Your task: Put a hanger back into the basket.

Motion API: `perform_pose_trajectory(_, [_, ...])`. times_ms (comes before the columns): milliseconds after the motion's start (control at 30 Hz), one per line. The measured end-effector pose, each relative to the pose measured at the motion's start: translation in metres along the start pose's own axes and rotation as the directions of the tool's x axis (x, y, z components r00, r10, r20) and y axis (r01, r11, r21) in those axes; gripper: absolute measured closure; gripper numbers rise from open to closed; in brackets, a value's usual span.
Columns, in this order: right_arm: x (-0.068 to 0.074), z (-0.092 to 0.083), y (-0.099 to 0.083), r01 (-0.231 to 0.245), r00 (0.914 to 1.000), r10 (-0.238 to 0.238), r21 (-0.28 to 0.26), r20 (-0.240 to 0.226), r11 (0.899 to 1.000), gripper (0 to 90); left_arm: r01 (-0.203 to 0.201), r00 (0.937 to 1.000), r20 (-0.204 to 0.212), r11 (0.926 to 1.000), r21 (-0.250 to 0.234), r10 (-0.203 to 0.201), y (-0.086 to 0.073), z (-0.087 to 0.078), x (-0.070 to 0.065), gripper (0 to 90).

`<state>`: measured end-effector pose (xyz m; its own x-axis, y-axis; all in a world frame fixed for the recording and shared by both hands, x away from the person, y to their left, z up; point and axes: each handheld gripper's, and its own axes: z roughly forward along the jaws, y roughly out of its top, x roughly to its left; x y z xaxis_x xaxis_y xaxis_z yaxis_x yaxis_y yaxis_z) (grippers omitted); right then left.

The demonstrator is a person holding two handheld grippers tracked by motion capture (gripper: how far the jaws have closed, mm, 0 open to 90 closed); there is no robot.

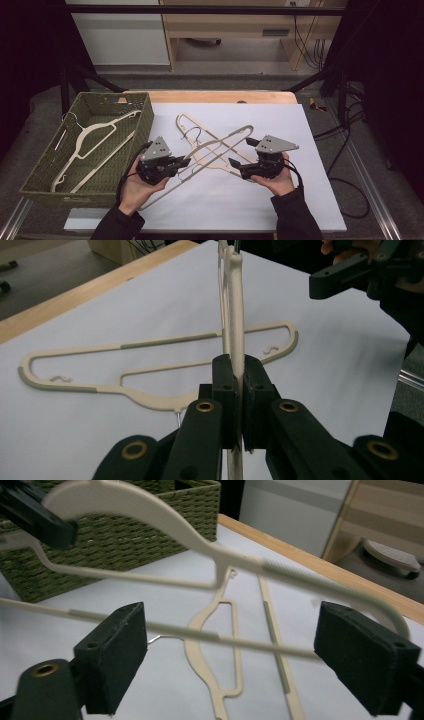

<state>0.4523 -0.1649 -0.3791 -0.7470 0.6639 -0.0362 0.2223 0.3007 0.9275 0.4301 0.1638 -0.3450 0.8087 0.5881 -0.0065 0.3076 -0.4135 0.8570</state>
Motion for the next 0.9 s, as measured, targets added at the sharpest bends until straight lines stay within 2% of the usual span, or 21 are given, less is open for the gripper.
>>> perform_pose_trajectory(67, [-0.003, -0.005, -0.003, -0.010, 0.9998, 0.010, -0.005, 0.018, 1.000, 11.8, 0.010, 0.9999, -0.011, 0.9998, -0.019, -0.010, 0.003, -0.008, 0.002, 86.6])
perform_pose_trajectory(167, [-0.010, -0.013, -0.008, -0.054, 0.9977, 0.055, -0.024, 0.040, 0.998, 10.3, 0.013, 0.9997, -0.020, 0.9991, -0.040, -0.014, 0.008, -0.020, 0.006, 86.5])
perform_pose_trajectory(267, [-0.017, -0.021, -0.013, -0.088, 0.9937, 0.091, -0.044, 0.066, 0.995, 9.8, 0.006, 0.9994, -0.033, 0.9988, -0.049, -0.007, 0.016, -0.032, 0.010, 86.5])
perform_pose_trajectory(400, [-0.023, -0.031, -0.019, -0.108, 0.9884, 0.114, -0.057, 0.100, 0.992, 8.3, 0.005, 0.9984, -0.056, 0.9986, -0.053, -0.008, 0.025, -0.046, 0.018, 86.5])
perform_pose_trajectory(600, [-0.032, -0.044, -0.031, -0.133, 0.9819, 0.139, -0.056, 0.129, 0.990, 7.7, 0.028, 0.9978, -0.059, 0.9971, -0.071, -0.033, 0.034, -0.067, 0.040, 86.5])
perform_pose_trajectory(767, [-0.036, -0.049, -0.035, -0.150, 0.9771, 0.157, -0.058, 0.144, 0.987, 7.3, 0.025, 0.9949, -0.096, 0.9974, -0.067, -0.031, 0.036, -0.083, 0.059, 86.6])
perform_pose_trajectory(900, [-0.037, -0.051, -0.036, -0.154, 0.9754, 0.162, -0.058, 0.150, 0.986, 7.1, 0.041, 0.9918, -0.118, 0.9963, -0.075, -0.050, 0.035, -0.095, 0.075, 86.5])
